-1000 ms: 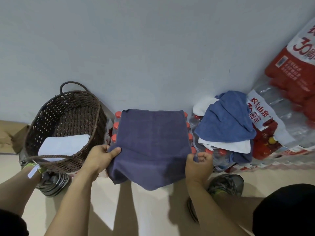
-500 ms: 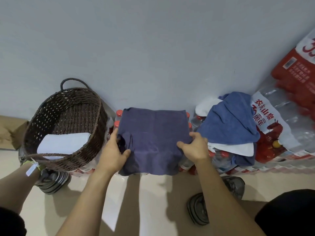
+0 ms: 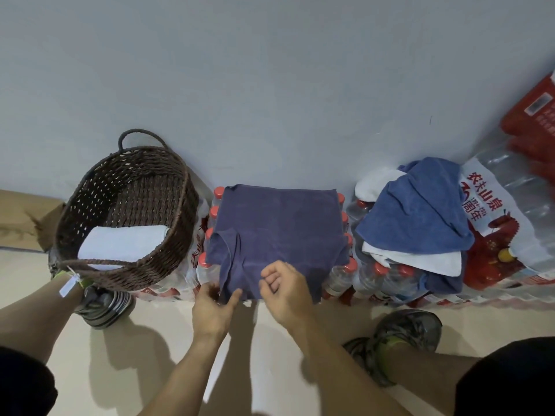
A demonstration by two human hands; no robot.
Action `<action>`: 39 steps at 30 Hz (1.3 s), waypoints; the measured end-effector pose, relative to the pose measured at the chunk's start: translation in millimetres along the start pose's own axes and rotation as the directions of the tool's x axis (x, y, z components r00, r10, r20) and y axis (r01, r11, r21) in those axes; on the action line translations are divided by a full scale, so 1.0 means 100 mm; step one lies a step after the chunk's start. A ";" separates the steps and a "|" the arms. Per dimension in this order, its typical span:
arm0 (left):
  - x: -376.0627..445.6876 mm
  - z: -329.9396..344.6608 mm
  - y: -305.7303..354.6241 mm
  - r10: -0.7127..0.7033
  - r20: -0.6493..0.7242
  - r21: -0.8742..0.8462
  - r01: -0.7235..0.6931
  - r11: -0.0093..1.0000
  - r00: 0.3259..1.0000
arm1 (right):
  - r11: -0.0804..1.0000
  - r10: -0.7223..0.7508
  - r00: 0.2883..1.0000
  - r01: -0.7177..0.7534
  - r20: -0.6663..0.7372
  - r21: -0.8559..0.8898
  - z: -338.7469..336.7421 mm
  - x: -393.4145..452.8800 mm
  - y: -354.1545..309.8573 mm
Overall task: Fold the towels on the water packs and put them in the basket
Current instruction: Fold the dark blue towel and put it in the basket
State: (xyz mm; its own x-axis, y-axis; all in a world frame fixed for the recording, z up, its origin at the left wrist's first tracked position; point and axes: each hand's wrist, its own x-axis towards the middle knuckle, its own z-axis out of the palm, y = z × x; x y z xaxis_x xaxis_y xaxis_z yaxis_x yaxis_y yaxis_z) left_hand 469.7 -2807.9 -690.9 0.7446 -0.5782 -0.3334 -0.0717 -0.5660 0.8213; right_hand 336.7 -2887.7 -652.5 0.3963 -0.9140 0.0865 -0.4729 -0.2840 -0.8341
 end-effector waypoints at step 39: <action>-0.11 -0.57 1.49 0.600 0.340 0.001 -0.638 0.770 0.724 | 0.936 0.063 0.896 -0.206 0.440 0.285 -0.80 0.48 -0.71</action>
State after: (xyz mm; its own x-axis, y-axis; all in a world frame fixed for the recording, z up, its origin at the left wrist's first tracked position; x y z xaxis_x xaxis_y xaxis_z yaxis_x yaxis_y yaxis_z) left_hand 488.7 -2852.1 -538.8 0.2707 -0.9581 0.0937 -0.5313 -0.0675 0.8445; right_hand 325.9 -2934.6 -545.8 0.6716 -0.7090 -0.2151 -0.3003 0.0049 -0.9538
